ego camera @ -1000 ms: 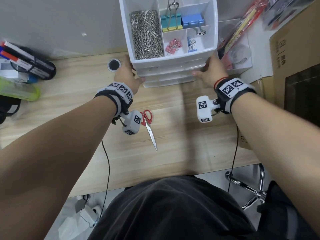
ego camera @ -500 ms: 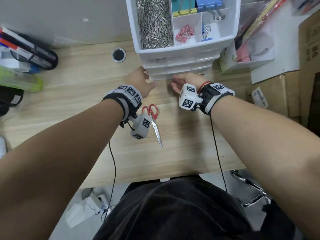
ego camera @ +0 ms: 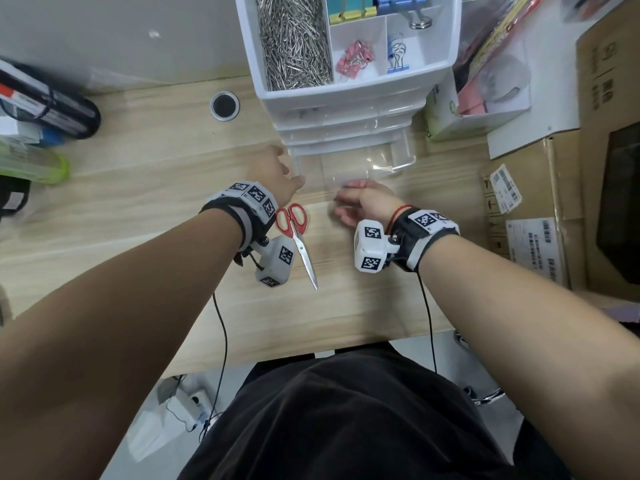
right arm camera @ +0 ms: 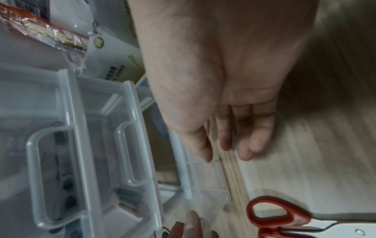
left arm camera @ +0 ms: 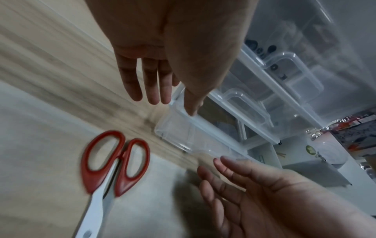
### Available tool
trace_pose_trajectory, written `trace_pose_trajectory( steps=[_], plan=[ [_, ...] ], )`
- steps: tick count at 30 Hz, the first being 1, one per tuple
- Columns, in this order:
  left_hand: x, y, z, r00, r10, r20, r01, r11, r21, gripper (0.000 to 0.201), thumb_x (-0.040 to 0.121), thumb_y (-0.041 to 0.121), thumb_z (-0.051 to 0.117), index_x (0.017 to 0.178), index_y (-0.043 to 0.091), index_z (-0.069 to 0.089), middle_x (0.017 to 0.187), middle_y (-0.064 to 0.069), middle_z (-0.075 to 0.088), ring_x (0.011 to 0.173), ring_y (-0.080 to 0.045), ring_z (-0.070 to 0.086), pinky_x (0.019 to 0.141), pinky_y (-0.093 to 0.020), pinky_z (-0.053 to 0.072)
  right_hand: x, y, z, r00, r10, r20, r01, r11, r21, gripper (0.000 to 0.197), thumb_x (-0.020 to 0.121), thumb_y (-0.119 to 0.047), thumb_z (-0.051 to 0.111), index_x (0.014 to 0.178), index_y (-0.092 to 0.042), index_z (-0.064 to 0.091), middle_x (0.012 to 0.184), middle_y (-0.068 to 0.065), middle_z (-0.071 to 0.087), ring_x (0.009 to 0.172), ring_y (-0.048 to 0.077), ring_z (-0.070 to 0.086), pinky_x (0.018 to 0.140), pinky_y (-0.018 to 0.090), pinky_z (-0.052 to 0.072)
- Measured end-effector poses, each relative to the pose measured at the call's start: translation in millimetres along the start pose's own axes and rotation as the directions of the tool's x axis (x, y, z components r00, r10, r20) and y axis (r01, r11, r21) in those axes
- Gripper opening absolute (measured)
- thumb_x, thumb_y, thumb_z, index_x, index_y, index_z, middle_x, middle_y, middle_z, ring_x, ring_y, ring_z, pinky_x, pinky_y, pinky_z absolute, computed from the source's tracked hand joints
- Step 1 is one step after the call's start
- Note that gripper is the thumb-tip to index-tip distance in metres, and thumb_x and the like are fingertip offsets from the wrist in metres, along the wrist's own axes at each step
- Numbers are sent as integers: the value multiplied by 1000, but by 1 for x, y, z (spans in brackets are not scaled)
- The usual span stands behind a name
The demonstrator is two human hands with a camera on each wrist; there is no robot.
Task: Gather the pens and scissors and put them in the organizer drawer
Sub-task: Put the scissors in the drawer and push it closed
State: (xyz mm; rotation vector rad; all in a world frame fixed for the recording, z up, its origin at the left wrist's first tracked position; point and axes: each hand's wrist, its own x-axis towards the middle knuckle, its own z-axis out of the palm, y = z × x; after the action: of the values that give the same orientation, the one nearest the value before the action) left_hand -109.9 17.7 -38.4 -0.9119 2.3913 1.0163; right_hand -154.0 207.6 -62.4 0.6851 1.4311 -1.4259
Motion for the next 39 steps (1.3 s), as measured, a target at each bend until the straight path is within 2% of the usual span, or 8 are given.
trace_pose_trajectory(
  steps=[4, 7, 11, 14, 23, 29, 34, 39],
  plan=[
    [-20, -13, 17, 993, -117, -27, 116, 992, -40, 34, 99, 25, 48, 130, 12, 48, 104, -5, 66, 77, -18, 60, 72, -33, 51, -2, 8, 1, 1000, -14, 8, 15, 982, -188, 33, 89, 0, 67, 118, -7, 54, 88, 14, 64, 54, 20, 60, 46, 25, 52],
    [-27, -27, 29, 994, -106, -1, 106, 994, 38, 36, 99, 14, 38, 133, 10, 49, 119, -14, 59, 91, -26, 61, 75, -34, 49, 1, 22, 9, 999, -37, 22, 43, 918, -395, 29, 86, -7, 70, 113, -10, 60, 88, 9, 65, 72, 23, 67, 64, 33, 59],
    [-36, -45, 40, 994, -78, 70, 58, 966, 254, 53, 91, 21, 59, 142, 17, 42, 139, -16, 42, 125, -36, 45, 107, -41, 39, 1, 39, 19, 989, -106, 105, 149, 686, -712, 41, 84, -21, 73, 124, -13, 66, 118, 5, 67, 109, 21, 62, 101, 36, 49],
    [-43, -47, 43, 988, -102, 116, 68, 962, 265, 76, 76, 30, 82, 139, 18, 40, 137, -14, 39, 118, -33, 51, 101, -39, 45, -2, 46, 26, 975, -121, 184, 219, 634, -742, 45, 85, -17, 71, 128, -8, 63, 126, 7, 65, 119, 22, 59, 109, 36, 43],
    [-47, -45, 41, 949, -157, 271, 86, 963, 256, 32, 79, 42, 78, 77, 14, 61, 77, -1, 63, 76, -22, 61, 62, -32, 48, -6, 62, 18, 957, -123, 264, 278, 657, -700, 44, 86, -8, 71, 128, -5, 57, 123, 11, 66, 110, 21, 61, 97, 27, 46],
    [-51, -22, 14, 906, 96, 412, -124, 991, 42, 27, 82, 39, 77, 82, 12, 71, 80, -12, 71, 73, -19, 60, 79, -37, 53, -25, 29, 11, 917, -233, 324, 387, 722, -573, 9, 96, -14, 63, 92, -7, 64, 73, 8, 67, 59, 14, 59, 55, 19, 50],
    [-42, -1, -7, 984, 96, 148, -55, 963, -263, 25, 87, 46, 68, 86, 22, 65, 81, -4, 72, 64, -17, 67, 74, -34, 61, -45, -27, -13, 905, -349, 243, 420, 824, -381, 9, 97, -4, 58, 89, -7, 60, 70, 10, 62, 50, 13, 57, 49, 22, 49],
    [-31, -2, -8, 966, 152, 207, -187, 969, 160, 31, 96, 30, 57, 127, 33, 62, 109, -5, 72, 85, -22, 67, 83, -30, 53, -51, -64, -33, 908, -419, -22, 418, 908, -38, 27, 90, 17, 43, 109, -1, 52, 73, 17, 57, 55, 25, 53, 48, 28, 51]
  ],
)
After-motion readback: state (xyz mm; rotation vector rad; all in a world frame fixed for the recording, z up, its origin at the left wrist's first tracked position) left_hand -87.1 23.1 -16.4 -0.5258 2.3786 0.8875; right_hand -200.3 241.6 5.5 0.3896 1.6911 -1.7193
